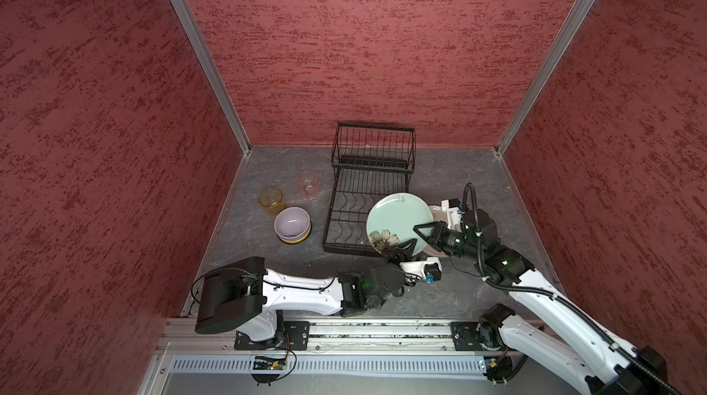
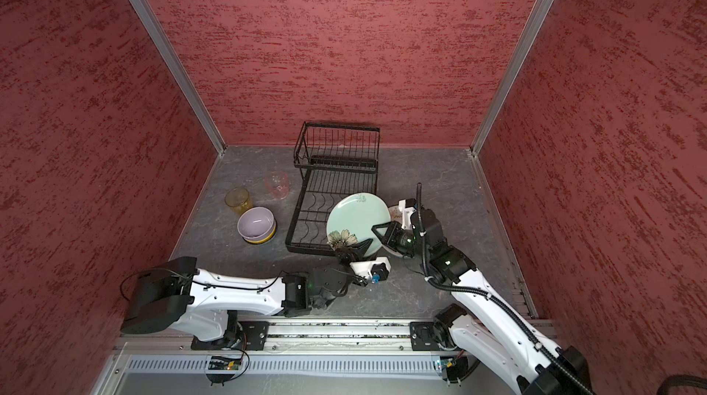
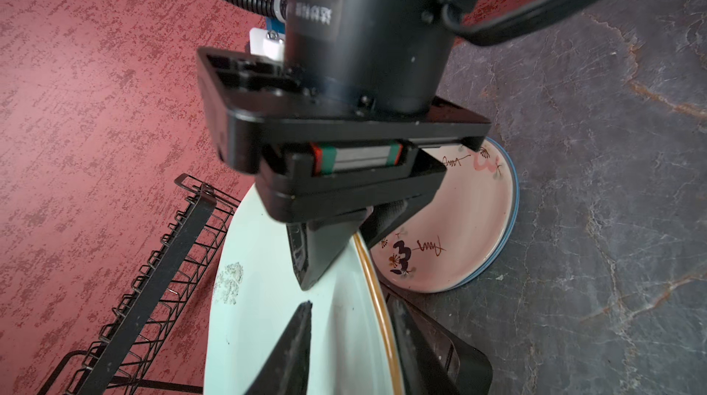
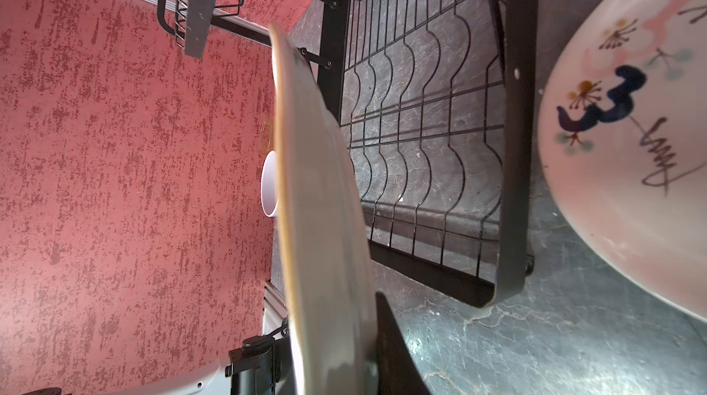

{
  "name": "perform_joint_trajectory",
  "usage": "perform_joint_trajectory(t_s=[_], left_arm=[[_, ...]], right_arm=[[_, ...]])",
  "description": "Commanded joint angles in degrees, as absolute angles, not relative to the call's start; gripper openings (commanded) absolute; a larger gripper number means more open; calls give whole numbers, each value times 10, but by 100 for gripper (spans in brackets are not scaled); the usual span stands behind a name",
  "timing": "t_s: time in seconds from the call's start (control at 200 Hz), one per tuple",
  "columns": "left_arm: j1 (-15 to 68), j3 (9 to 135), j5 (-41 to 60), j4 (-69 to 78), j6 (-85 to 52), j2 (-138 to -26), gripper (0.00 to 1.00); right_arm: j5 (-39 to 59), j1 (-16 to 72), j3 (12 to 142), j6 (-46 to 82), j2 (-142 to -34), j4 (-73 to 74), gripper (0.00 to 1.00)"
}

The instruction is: Unload the mixed dishes from the dish rack

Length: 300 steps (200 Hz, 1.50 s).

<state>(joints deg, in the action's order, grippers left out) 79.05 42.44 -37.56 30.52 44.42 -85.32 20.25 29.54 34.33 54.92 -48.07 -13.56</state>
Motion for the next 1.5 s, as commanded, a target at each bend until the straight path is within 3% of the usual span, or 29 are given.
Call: perform_joint_trajectory(t_s=[0.0, 0.316, 0.366, 0.381, 0.942, 1.498], left_arm=[[784, 433, -388, 344, 443, -859, 40], [783, 428, -392, 354, 442, -858, 75], [783, 427, -392, 355, 442, -859, 98], [783, 427, -392, 354, 442, -858, 100], [772, 425, -388, 350, 421, -839, 100], [725, 389, -354, 324, 323, -725, 99]], right_arm=[[193, 296, 361, 537, -468, -100, 0], [184, 293, 361, 538, -463, -109, 0], [183, 292, 360, 539, -464, -110, 0], [183, 292, 360, 539, -463, -109, 0], [183, 283, 356, 530, -471, -116, 0], [171, 228, 353, 505, -449, -174, 0]])
